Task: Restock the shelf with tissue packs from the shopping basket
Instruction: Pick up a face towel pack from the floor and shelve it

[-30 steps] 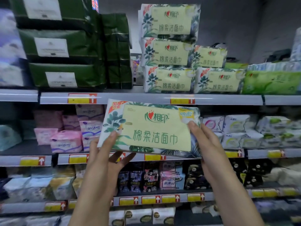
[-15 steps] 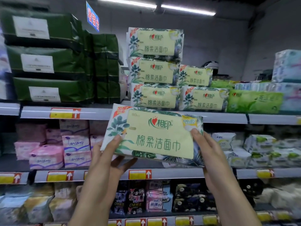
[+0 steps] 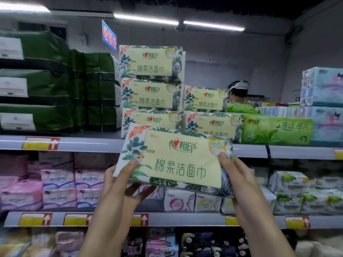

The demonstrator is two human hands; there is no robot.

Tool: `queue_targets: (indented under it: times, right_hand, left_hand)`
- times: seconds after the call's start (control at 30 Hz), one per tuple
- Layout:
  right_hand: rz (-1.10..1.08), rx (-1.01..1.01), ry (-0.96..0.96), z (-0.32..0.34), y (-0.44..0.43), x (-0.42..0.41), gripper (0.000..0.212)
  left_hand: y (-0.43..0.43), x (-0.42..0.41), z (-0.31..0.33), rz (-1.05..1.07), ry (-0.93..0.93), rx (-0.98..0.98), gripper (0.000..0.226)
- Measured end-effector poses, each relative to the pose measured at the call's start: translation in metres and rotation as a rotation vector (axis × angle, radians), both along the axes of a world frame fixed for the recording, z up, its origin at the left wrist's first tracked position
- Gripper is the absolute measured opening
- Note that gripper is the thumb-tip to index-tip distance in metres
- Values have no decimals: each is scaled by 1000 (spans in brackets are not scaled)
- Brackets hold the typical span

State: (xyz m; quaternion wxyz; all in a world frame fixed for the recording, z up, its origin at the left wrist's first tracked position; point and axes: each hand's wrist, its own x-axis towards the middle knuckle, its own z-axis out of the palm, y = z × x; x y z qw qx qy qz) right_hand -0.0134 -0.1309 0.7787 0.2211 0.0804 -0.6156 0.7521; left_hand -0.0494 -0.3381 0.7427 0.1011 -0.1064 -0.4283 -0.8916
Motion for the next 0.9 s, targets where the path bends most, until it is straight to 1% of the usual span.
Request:
queue_targets:
  times: [0.1, 0.17, 0.23, 0.3, 0.37, 0.43, 0.47, 0.5, 0.53, 0.57, 0.6, 0.63, 0.67, 0.7, 0.77, 0.8, 0.87, 0.9]
  right_hand:
    - [22, 3, 8, 1, 20, -1, 20]
    - [21, -4, 10, 1, 33, -3, 21]
    - [-6, -3, 9, 4, 47, -2, 18]
    - [-36, -3, 16, 10, 63, -4, 15]
    - [-42, 9, 22, 15, 80, -8, 13]
    - [-26, 30, 74, 19, 100, -17, 8]
    - [-22, 52, 90, 18, 107, -23, 10]
    - [-20, 86, 108, 19, 114, -28, 28]
    - [-24, 121, 122, 20, 122, -34, 53]
    - [-37, 142, 130, 22, 127, -38, 71]
    - [-57, 153, 134, 24, 135, -45, 80]
    - [-68, 173, 153, 27, 140, -49, 83]
    - [-62, 190, 170, 30, 145, -54, 82]
    - [-61, 196, 188, 33, 150, -58, 74]
    - [-59, 178, 215, 38, 158, -67, 50]
    - [-62, 180, 223, 41, 161, -74, 46]
    - [-87, 198, 239, 49, 161, -87, 45]
    - [-93, 190, 255, 55, 160, -94, 39]
  left_hand:
    - [21, 2, 2, 16, -1, -3, 52]
    - [35, 4, 3, 44, -16, 1, 48]
    - [47, 4, 7, 69, -13, -51, 44]
    - [59, 4, 12, 109, 17, -164, 50]
    - [73, 6, 21, 145, 32, -269, 47]
    - [88, 2, 26, 170, 51, -309, 44]
    - [92, 1, 27, 169, 56, -315, 44]
    - [97, -3, 28, 161, 64, -321, 43]
    - [102, -8, 29, 151, 70, -325, 44]
    - [106, -12, 30, 140, 74, -325, 45]
    - [109, -17, 31, 129, 76, -322, 47]
    - [113, -23, 31, 111, 82, -320, 49]
    - [116, -29, 31, 95, 92, -318, 49]
    - [119, -34, 31, 83, 101, -321, 49]
    - [123, -45, 34, 82, 105, -342, 44]
    - [123, -49, 36, 92, 111, -354, 39]
    - [122, -61, 46, 106, 127, -367, 30]
    - [120, -67, 54, 125, 135, -384, 28]
